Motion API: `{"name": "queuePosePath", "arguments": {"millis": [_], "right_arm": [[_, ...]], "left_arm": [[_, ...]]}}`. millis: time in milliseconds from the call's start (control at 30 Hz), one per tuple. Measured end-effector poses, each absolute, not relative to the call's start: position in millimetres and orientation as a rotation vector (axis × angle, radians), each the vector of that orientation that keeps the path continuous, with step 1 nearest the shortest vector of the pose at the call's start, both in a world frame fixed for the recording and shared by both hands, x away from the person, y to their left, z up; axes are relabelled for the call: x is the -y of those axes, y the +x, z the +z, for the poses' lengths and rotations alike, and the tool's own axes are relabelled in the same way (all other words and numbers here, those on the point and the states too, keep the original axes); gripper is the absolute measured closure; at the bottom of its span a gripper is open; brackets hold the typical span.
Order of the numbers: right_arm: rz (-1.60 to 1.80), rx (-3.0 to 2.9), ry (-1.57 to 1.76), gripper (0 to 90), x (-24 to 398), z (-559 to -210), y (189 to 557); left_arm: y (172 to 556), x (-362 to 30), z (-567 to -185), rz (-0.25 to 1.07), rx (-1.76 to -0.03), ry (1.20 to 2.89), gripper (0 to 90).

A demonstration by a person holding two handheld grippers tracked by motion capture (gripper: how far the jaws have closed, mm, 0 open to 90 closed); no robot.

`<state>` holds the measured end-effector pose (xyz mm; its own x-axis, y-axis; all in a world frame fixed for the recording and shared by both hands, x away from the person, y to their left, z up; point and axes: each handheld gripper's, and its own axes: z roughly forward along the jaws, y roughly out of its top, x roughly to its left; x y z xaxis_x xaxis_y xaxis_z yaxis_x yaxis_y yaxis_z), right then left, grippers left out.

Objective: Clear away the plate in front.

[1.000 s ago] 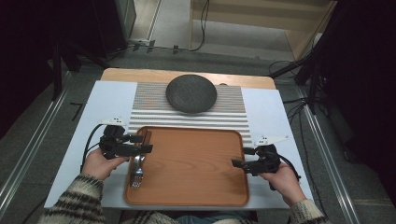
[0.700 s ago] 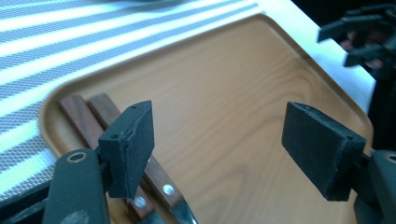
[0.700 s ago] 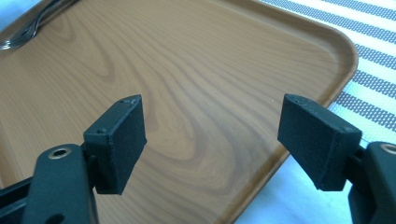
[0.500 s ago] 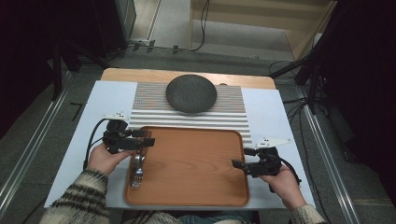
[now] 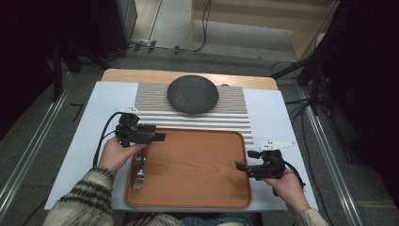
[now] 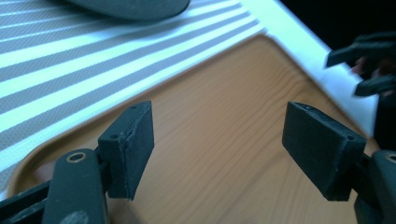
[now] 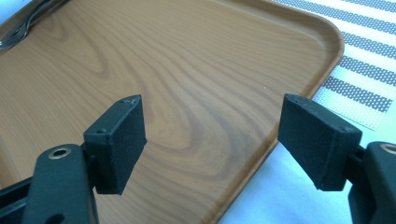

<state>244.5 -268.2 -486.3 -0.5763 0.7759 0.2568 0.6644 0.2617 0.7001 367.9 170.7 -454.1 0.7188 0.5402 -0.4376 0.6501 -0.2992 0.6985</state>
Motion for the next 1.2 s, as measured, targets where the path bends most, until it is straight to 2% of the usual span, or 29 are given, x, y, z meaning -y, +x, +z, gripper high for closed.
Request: {"name": "queuePosePath", "arguments": {"millis": [367, 967, 1200], "right_arm": [[1.197, -2.393, 1.400, 21.6, 270, -489, 246], [1.227, -2.386, 1.399, 21.6, 270, -487, 248], [1.227, -2.379, 1.411, 21.6, 271, -485, 248]], "left_arm": [[380, -147, -448, -0.061, -0.818, 2.018, 24.9], [421, -103, -441, -0.083, -0.762, 2.097, 24.7], [432, -88, -438, -0.102, -0.739, 2.079, 24.7]]}}
